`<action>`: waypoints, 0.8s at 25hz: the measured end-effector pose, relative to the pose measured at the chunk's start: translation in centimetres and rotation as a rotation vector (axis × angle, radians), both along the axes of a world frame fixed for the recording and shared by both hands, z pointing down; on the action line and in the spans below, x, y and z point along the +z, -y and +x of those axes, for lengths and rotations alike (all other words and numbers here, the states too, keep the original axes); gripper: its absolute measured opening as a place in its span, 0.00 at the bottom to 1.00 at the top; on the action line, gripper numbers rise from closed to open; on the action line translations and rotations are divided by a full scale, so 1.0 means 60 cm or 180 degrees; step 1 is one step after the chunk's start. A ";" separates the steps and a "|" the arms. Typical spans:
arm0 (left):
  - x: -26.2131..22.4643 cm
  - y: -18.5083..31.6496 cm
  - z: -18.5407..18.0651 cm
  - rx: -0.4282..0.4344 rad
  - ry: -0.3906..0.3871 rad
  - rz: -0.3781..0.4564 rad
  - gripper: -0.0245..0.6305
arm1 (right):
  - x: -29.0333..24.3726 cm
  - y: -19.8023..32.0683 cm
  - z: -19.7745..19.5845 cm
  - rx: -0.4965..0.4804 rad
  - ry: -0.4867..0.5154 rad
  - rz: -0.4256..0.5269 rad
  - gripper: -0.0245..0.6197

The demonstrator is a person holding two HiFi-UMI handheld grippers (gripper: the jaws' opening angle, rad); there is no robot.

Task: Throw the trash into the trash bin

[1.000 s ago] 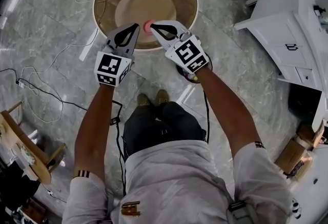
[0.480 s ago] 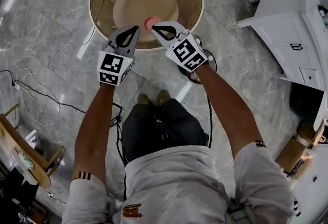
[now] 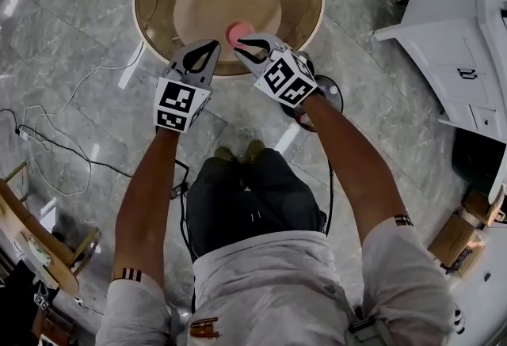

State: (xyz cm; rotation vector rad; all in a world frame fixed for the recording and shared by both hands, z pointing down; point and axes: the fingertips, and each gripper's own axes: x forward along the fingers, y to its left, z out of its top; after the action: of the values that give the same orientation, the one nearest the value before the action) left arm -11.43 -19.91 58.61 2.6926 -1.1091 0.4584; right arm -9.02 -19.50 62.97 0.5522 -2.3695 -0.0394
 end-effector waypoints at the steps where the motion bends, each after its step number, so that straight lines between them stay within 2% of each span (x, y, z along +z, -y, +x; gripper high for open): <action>1: 0.004 0.001 0.002 0.0003 0.0003 -0.0001 0.04 | 0.010 0.001 0.000 -0.0026 -0.0038 -0.0017 0.14; 6: 0.021 0.004 0.007 0.0036 0.0016 -0.0001 0.04 | 0.062 0.008 -0.007 -0.0164 -0.0245 -0.0123 0.19; 20: 0.052 0.006 -0.004 0.0014 0.0012 0.0012 0.04 | 0.157 0.012 -0.012 -0.0336 -0.0739 -0.0358 0.18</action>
State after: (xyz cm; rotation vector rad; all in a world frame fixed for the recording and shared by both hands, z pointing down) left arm -11.65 -20.30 61.70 2.6989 -1.1063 0.4628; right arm -9.74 -20.21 72.41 0.3483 -2.1572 -0.0166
